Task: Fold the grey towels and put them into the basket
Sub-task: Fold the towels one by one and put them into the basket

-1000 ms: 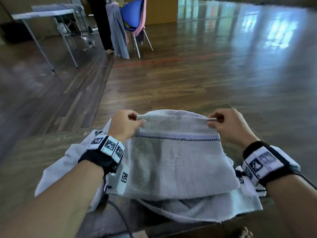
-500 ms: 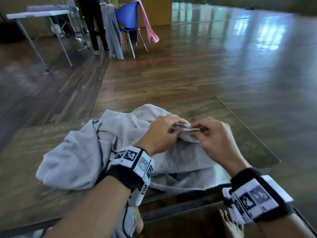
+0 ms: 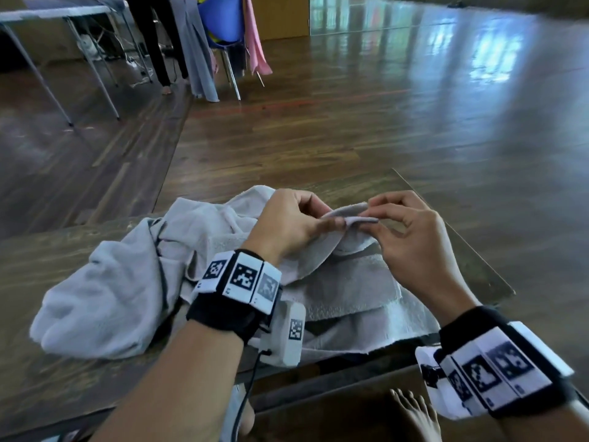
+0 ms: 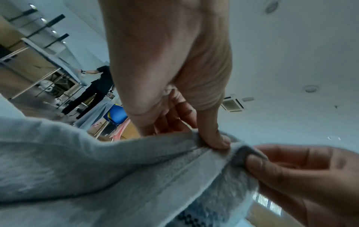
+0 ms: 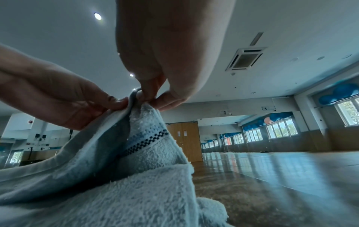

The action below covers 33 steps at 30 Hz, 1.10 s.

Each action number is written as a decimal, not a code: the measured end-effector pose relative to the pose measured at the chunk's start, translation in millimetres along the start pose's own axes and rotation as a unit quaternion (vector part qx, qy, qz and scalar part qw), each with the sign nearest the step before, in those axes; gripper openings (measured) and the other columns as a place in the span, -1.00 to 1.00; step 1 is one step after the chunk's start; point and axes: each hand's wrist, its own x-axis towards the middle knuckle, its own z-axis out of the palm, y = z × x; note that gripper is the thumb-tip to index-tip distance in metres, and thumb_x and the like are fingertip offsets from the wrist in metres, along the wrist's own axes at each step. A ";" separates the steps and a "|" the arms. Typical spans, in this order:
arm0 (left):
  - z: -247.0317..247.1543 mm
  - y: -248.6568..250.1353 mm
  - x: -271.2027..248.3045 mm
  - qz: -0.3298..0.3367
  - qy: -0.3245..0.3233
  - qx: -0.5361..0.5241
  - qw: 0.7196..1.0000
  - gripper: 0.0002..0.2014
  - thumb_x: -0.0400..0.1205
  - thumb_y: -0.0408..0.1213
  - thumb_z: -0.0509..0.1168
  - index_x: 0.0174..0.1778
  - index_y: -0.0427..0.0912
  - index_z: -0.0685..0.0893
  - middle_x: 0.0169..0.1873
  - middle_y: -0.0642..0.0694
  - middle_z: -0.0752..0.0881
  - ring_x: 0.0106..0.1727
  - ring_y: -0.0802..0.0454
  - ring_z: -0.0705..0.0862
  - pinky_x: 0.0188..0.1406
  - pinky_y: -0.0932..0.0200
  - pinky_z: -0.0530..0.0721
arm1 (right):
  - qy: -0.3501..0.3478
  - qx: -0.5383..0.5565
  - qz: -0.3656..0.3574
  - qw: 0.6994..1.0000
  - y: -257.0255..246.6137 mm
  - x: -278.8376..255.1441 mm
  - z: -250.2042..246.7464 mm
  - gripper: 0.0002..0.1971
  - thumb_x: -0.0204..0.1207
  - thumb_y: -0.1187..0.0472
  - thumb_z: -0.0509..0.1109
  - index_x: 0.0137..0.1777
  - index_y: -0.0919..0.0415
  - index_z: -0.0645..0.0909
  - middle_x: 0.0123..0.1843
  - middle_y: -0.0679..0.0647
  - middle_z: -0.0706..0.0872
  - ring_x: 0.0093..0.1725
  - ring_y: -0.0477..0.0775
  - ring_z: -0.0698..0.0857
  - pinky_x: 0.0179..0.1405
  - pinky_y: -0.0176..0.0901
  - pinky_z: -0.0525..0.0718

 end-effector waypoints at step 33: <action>27.4 -3.8 -16.0 0.123 0.028 0.048 0.991 -0.64 0.51 0.35 0.36 -0.14 0.15 0.79 -0.49 0.12 0.75 -0.52 0.28 0.61 -0.52 0.36 0.52 | -0.016 0.063 0.036 0.997 5.8 -1.3 -9.9 -0.80 0.48 0.38 0.58 -0.12 0.02 0.83 -0.20 -0.09 0.87 -0.11 -0.09 0.85 0.02 -0.13 0.81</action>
